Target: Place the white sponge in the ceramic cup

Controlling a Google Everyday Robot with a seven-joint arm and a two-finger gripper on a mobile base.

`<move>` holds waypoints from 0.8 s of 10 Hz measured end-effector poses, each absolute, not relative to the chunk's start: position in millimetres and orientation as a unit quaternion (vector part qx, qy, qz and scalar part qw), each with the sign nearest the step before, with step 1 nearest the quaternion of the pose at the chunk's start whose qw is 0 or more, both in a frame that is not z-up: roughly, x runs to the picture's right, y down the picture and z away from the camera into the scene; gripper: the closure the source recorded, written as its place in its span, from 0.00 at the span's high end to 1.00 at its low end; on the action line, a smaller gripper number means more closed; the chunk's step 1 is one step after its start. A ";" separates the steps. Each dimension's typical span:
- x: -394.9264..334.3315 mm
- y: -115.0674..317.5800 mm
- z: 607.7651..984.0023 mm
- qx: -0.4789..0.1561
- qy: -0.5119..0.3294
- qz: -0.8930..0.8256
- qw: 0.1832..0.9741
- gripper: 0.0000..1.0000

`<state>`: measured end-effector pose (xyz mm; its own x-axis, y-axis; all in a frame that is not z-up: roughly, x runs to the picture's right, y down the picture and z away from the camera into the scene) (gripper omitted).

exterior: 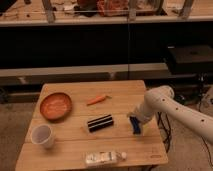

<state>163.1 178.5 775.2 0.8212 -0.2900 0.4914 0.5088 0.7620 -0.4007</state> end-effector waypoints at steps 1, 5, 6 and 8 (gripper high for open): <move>156.9 176.3 769.7 -0.266 -0.207 -0.229 0.913 0.00; 103.7 154.6 718.9 -0.239 -0.264 -0.297 0.886 0.00; 87.1 151.4 705.5 -0.232 -0.276 -0.316 0.877 0.00; 58.4 151.4 688.5 -0.223 -0.291 -0.348 0.863 0.00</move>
